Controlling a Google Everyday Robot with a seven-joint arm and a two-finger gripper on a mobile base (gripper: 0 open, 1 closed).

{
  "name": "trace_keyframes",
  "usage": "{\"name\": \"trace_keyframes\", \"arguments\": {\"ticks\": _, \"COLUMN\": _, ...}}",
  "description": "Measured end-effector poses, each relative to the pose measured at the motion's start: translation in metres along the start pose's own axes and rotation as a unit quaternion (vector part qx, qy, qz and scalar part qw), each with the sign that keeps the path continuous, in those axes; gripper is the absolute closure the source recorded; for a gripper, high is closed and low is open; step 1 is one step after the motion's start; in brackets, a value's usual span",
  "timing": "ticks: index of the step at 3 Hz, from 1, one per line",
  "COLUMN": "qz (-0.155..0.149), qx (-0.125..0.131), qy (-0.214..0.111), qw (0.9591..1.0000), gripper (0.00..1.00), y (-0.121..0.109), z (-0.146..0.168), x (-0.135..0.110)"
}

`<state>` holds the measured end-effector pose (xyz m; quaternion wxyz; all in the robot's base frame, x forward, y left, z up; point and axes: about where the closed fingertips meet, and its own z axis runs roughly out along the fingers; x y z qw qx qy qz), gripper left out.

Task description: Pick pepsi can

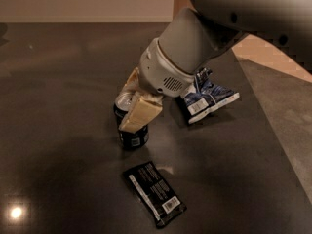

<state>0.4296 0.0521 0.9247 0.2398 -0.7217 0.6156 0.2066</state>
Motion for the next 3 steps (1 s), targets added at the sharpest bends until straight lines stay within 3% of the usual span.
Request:
{"name": "trace_keyframes", "arguments": {"ticks": 1, "qz": -0.015, "qx": -0.006, "qy": -0.017, "qw": 0.9997, "gripper": 1.00, "y": 0.002, "z": -0.032, "x": -0.012}}
{"name": "trace_keyframes", "arguments": {"ticks": 2, "qz": -0.046, "qx": -0.018, "qy": -0.029, "qw": 0.9983, "gripper": 1.00, "y": 0.008, "z": -0.067, "x": -0.032}}
{"name": "trace_keyframes", "arguments": {"ticks": 3, "qz": -0.046, "qx": -0.018, "qy": -0.029, "qw": 0.9983, "gripper": 1.00, "y": 0.008, "z": -0.067, "x": -0.032}}
